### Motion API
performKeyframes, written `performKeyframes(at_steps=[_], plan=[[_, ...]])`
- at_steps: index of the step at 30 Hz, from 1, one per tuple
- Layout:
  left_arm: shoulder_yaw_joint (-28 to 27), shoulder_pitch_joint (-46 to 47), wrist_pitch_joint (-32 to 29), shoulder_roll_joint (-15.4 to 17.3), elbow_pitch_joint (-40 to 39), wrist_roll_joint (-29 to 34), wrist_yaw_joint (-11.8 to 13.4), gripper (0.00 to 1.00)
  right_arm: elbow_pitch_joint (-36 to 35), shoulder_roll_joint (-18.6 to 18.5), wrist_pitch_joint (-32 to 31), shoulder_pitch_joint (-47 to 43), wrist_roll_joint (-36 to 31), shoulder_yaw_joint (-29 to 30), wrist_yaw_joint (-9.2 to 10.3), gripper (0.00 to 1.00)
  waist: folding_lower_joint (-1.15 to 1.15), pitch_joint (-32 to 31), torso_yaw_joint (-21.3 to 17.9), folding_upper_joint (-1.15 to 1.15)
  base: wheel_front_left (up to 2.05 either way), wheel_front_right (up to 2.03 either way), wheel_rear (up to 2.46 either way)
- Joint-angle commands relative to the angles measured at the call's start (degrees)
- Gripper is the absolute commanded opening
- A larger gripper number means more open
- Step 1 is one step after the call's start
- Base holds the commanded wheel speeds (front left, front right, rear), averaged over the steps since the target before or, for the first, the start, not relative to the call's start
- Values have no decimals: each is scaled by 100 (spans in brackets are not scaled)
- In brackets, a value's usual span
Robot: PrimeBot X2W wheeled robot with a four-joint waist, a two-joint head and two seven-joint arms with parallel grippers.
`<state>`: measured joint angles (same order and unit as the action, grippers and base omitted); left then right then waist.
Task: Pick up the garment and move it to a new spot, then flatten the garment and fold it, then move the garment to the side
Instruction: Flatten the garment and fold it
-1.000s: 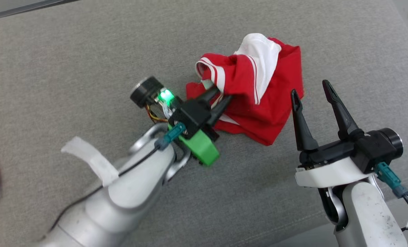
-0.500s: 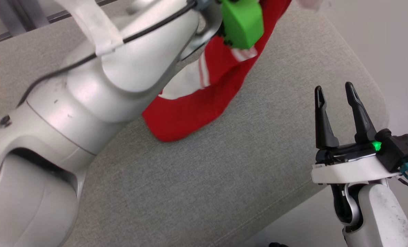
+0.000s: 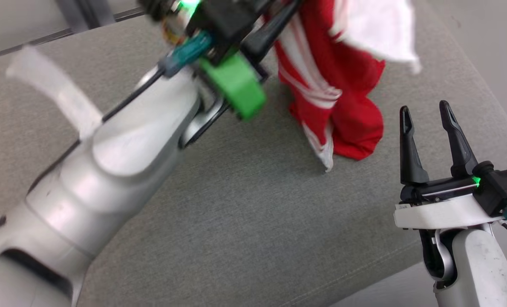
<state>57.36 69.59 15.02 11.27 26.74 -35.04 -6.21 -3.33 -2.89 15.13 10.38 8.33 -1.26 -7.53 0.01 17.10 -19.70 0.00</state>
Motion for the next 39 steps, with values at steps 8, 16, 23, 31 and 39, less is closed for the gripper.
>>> performKeyframes(at_steps=[8, 16, 23, 31, 39], plan=[[-710, -2752, 19, 1108, -721, -159, 288, 0, 3, -2, 2, -227, -267, 189, 8, 100, -1, 119, 800, 0, 0, 0, 0], [-1292, -3651, 20, 1605, -436, 253, 251, 0, -2, -2, 2, -109, -393, 106, 8, 100, -1, 150, 933, 0, 0, 0, 0], [-1546, -3653, 20, 1777, 246, 677, 481, 37, 34, -2, 2, -197, -459, 60, 8, 100, -1, 122, 979, 0, 0, 0, 0], [-2228, -4008, 21, 1507, -26, 791, 1100, 100, 53, -2, 2, -238, -434, 25, 8, 100, -1, 83, 993, 0, 0, 0, 0], [-2740, -4789, 21, 1204, -1135, 1381, 1716, 100, 91, -1, 2, -287, -434, 41, 8, 100, -1, -88, 1083, 0, 0, 0, 0]])
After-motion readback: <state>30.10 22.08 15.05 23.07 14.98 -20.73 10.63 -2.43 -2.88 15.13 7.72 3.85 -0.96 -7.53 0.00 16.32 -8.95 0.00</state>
